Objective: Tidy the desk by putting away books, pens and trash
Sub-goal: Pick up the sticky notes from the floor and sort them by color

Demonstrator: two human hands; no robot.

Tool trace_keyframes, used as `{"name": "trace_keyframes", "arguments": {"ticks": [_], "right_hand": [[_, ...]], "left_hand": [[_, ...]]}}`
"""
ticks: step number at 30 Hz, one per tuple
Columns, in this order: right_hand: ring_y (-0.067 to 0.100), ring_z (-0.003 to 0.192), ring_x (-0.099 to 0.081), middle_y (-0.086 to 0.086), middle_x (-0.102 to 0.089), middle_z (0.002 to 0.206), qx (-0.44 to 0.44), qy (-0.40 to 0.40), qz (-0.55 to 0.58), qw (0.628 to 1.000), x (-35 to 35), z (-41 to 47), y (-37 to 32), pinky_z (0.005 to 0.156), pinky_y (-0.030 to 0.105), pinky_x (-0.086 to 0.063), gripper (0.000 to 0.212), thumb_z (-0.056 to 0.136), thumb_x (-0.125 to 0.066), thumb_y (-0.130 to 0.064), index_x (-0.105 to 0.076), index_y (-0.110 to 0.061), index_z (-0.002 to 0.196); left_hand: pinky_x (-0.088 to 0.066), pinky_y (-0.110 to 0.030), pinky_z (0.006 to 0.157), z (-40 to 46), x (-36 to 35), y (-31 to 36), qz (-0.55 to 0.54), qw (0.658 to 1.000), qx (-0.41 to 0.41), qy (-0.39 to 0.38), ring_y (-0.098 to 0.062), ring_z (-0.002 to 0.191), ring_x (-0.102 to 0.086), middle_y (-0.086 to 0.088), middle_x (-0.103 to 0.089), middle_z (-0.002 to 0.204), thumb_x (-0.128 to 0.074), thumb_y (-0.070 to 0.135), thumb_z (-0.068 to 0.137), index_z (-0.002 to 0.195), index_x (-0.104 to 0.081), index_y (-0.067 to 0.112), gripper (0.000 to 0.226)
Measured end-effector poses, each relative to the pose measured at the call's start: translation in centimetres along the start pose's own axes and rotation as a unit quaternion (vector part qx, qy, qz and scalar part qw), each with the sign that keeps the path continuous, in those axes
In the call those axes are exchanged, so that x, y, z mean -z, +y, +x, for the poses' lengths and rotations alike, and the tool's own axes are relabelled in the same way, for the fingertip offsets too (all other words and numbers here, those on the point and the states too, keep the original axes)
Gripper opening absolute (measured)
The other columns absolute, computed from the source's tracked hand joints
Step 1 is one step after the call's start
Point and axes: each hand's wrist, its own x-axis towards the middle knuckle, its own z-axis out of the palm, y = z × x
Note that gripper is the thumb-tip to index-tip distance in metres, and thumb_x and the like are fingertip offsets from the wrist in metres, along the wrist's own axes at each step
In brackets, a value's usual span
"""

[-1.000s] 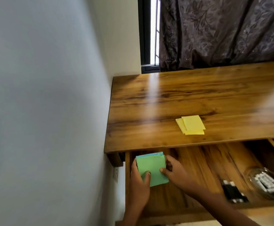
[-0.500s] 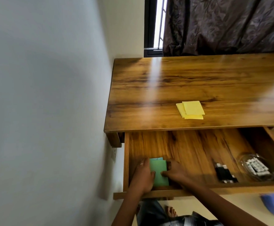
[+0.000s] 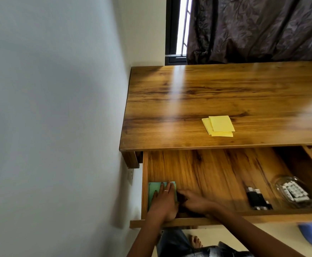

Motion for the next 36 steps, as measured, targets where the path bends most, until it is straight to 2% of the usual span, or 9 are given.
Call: {"name": "trace_keyframes", "arguments": {"ticks": [5,11,14,17,19,22,27,32,36], "right_hand": [[0.016,0.103,-0.06,0.003,-0.061,0.116,-0.009,0.029,-0.063,0.998,0.5,0.0,0.1,0.089,0.029,-0.05,0.03,0.093,-0.046,-0.01,-0.057,-0.017,0.12],[0.002,0.086,-0.058,-0.007,-0.061,0.108,0.053,0.381,-0.113,0.916,5.4,-0.5,-2.4,0.068,0.012,-0.044,0.024,0.092,-0.05,-0.01,-0.061,-0.023,0.109],[0.011,0.094,-0.059,0.0,-0.064,0.105,0.076,0.51,-0.117,0.849,10.0,-0.7,-3.4,0.078,0.018,-0.044,0.019,0.091,-0.053,-0.012,-0.062,-0.017,0.107],[0.026,0.118,-0.048,0.01,-0.056,0.125,-0.004,0.576,-0.147,0.804,14.6,-0.2,-3.6,0.093,0.034,-0.041,0.033,0.091,-0.057,-0.024,-0.056,-0.012,0.121],[0.033,0.131,-0.034,0.015,-0.041,0.141,-0.108,0.563,-0.137,0.808,17.2,0.2,-3.2,0.102,0.046,-0.035,0.055,0.089,-0.058,-0.039,-0.044,-0.011,0.134],[0.038,0.138,-0.023,0.019,-0.027,0.15,-0.212,0.525,-0.134,0.814,19.5,0.5,-2.3,0.107,0.052,-0.028,0.084,0.081,-0.062,-0.054,-0.029,-0.008,0.142],[0.038,0.137,-0.026,0.02,-0.028,0.149,-0.161,0.475,-0.116,0.857,19.8,1.7,-3.0,0.108,0.049,-0.031,0.1,0.073,-0.075,-0.046,-0.019,-0.006,0.145],[0.036,0.141,-0.019,0.019,-0.022,0.153,-0.161,0.409,-0.109,0.892,18.0,2.7,-4.7,0.111,0.05,-0.03,0.107,0.067,-0.081,-0.041,-0.018,-0.005,0.146],[0.034,0.138,-0.026,0.018,-0.027,0.149,-0.16,0.379,-0.123,0.903,16.0,3.1,-6.0,0.109,0.047,-0.033,0.104,0.066,-0.081,-0.042,-0.022,-0.007,0.144]], "left_hand": [[-0.004,-0.045,0.12,0.1,-0.1,-0.2,-0.017,1.0,0.003,0.008,-0.022,0.147,0.008,0.0,0.006,0.161,-0.039,0.031,0.099,0.152,0.004,0.017,0.069],[-0.028,-0.035,0.114,0.1,0.2,0.4,-0.12,0.98,-0.037,0.153,-0.014,0.143,-0.022,0.007,-0.023,0.156,-0.043,0.034,0.098,0.148,-0.024,0.03,0.054],[-0.034,-0.029,0.106,0.2,0.9,1.3,-0.172,0.967,-0.072,0.172,-0.011,0.138,-0.03,0.007,-0.03,0.152,-0.043,0.036,0.098,0.144,-0.031,0.035,0.048],[-0.038,-0.02,0.1,0.6,2.4,2.3,-0.217,0.946,-0.125,0.204,-0.003,0.13,-0.038,0.012,-0.039,0.144,-0.044,0.033,0.097,0.135,-0.04,0.039,0.039],[-0.038,-0.011,0.091,0.9,3.9,2.9,-0.24,0.928,-0.155,0.238,0.005,0.121,-0.042,0.015,-0.046,0.136,-0.045,0.028,0.097,0.13,-0.046,0.039,0.035],[-0.042,-0.016,0.091,1.6,6.4,3.4,-0.272,0.905,-0.167,0.279,0.007,0.117,-0.044,0.019,-0.048,0.128,-0.048,0.027,0.096,0.124,-0.05,0.042,0.032],[-0.042,-0.014,0.08,3.1,9.1,3.7,-0.293,0.903,-0.157,0.272,0.003,0.109,-0.049,0.013,-0.049,0.125,-0.047,0.03,0.096,0.124,-0.049,0.043,0.031],[-0.04,-0.019,0.087,4.2,9.5,4.0,-0.328,0.912,-0.132,0.21,-0.006,0.121,-0.045,0.004,-0.044,0.137,-0.048,0.026,0.096,0.138,-0.041,0.028,0.042],[-0.041,-0.015,0.068,4.2,9.3,4.3,-0.347,0.914,-0.072,0.199,-0.006,0.092,-0.054,0.004,-0.056,0.119,-0.049,0.029,0.096,0.127,-0.051,0.021,0.032]]}}
